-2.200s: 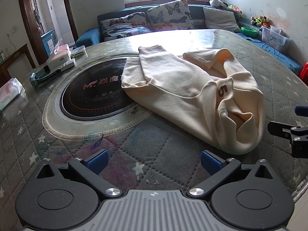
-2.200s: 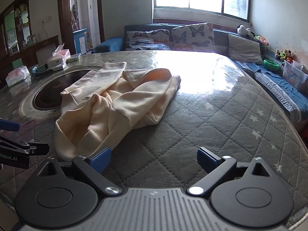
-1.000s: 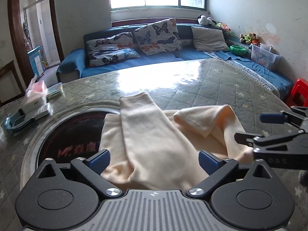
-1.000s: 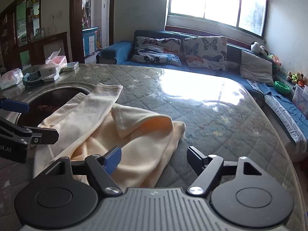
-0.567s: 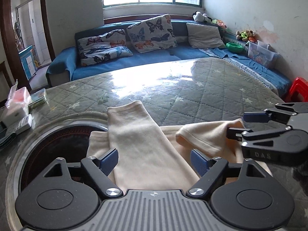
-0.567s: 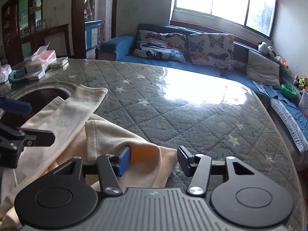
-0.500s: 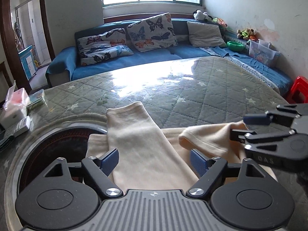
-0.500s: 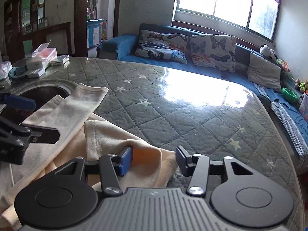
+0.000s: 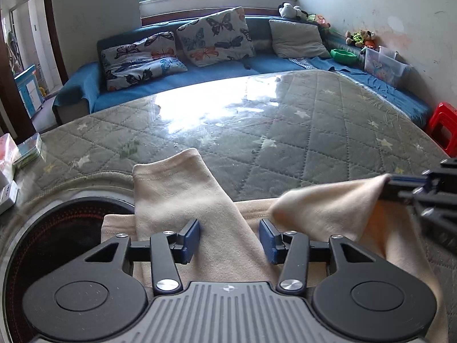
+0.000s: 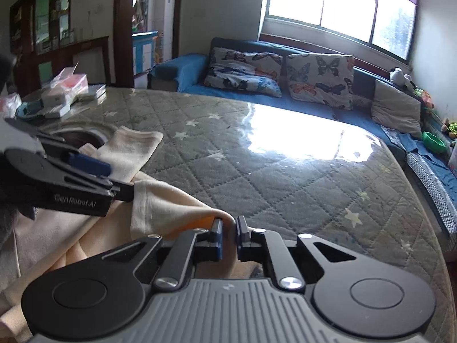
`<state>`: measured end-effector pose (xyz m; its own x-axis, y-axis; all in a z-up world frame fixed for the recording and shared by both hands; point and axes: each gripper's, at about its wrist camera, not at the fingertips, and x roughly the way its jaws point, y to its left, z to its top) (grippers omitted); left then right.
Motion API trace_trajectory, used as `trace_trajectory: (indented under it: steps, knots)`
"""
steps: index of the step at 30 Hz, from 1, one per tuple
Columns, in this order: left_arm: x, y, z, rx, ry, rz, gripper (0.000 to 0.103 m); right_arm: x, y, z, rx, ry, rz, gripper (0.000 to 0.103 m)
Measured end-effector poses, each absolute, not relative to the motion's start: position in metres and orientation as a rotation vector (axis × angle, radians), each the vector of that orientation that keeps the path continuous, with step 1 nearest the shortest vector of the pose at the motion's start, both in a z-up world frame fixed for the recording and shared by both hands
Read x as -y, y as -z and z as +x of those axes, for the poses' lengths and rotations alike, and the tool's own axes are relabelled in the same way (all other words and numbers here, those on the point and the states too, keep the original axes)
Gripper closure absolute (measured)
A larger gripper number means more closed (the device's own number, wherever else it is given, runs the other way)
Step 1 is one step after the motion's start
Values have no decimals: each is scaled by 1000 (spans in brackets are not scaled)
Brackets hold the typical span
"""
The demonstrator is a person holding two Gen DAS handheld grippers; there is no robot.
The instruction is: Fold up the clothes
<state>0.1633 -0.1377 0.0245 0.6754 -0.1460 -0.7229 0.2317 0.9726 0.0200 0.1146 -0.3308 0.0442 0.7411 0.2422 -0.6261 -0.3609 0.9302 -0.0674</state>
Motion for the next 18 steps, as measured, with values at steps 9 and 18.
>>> trace_trajectory:
  steps: [9, 18]
  knots:
    - [137, -25, 168, -804, 197, 108, 62, 326, -45, 115, -651, -382, -255, 78]
    - [123, -31, 164, -759, 164, 75, 97, 344, -46, 106, -637, -299, -174, 99]
